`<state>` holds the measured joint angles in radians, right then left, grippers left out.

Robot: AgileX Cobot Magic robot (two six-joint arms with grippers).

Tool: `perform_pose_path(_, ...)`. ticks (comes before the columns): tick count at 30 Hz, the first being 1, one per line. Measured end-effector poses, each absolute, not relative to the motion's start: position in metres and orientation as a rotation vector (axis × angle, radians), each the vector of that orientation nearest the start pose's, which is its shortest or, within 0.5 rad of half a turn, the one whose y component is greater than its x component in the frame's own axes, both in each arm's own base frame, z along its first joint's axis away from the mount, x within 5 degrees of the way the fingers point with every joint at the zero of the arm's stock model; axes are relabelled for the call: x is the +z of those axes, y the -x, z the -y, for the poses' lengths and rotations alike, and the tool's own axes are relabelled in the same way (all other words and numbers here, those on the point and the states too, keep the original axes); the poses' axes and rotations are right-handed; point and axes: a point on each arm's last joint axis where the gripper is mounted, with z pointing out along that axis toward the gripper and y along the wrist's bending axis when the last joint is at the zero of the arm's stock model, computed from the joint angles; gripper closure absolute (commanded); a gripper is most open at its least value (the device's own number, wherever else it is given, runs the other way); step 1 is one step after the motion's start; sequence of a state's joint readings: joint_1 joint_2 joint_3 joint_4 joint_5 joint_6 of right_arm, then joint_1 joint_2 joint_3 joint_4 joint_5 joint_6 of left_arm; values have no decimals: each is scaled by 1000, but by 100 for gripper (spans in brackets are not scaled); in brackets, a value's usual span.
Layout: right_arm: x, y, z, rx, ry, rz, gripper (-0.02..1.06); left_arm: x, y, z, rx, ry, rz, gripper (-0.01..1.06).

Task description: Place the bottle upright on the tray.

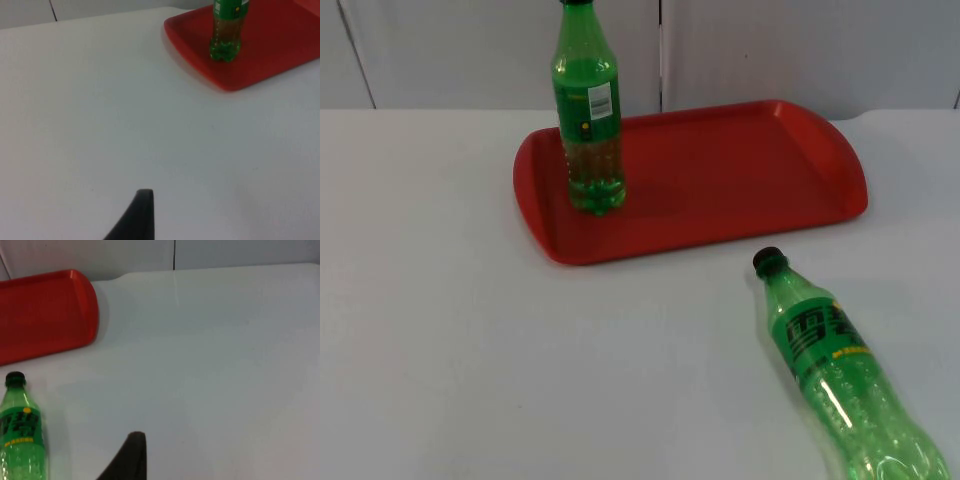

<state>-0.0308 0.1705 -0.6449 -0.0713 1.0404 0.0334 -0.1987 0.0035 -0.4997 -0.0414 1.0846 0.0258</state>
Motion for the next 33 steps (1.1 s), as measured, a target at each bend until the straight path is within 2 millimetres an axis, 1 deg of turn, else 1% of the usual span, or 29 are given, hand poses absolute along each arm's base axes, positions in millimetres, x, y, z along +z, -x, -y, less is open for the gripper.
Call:
perform_pose_path(1, 319, -9, 6, -84, -67, -2047, -1, 275, 6, 2, -156, -235, -2062, 0)
perform_pose_path(6, 345, -36, 6, -84, -61, -2057, -1, 275, 6, 2, -156, -235, -2062, 0)
perform_pose_path(7, 345, -36, 6, -84, -61, -2057, -1, 275, 6, 2, -156, -235, -2062, 0)
perform_pose_path(11, 357, -65, 7, -85, -59, -2116, -1, 275, 6, 2, -156, -235, -2062, 0)
perform_pose_path(12, 357, -65, 7, -85, -59, -2116, -1, 275, 6, 2, -156, -235, -2062, 0)
perform_pose_path(14, 360, -83, 8, -85, -57, -2162, -1, 275, 6, 2, -156, -235, -2062, 0)
perform_pose_path(15, 361, -97, 8, -85, -57, -2203, -1, 275, 6, 2, -156, -235, -2062, 0)
perform_pose_path(16, 361, -106, 8, -86, -56, -2226, -1, 275, 6, 2, -156, -235, -2062, 0)
perform_pose_path(17, 361, -106, 8, -86, -56, -2226, -1, 275, 6, 2, -156, -235, -2062, 0)
perform_pose_path(21, 358, -149, 7, -52, -37, -2339, 0, 275, 6, 2, -156, -235, -2062, 0)
perform_pose_path(22, 358, -149, 7, -52, -37, -2339, 0, 275, 6, 2, -156, -235, -2062, 0)
perform_pose_path(24, 356, -172, 4, -14, -5, -2391, 1, 275, 6, 2, -156, -235, -2062, 0)
perform_pose_path(25, 352, -186, 2, 21, 16, -2427, 2, 275, 6, 2, -156, -235, -2062, 0)
perform_pose_path(26, 349, -197, 0, 49, 31, -2449, 3, 275, 6, 2, -156, -235, -2062, 0)
perform_pose_path(27, 349, -197, 0, 49, 31, -2449, 4, 275, 6, 2, -156, -235, -2062, 0)
perform_pose_path(31, 333, -242, -8, 189, 78, -2536, 4, 275, 6, 2, -156, -235, -2062, 0)
perform_pose_path(32, 333, -242, -8, 189, 78, -2536, 4, 275, 6, 2, -156, -235, -2062, 0)
perform_pose_path(33, 326, -252, -9, 212, 83, -2563, 4, 275, 6, 2, -156, -235, -2062, 0)
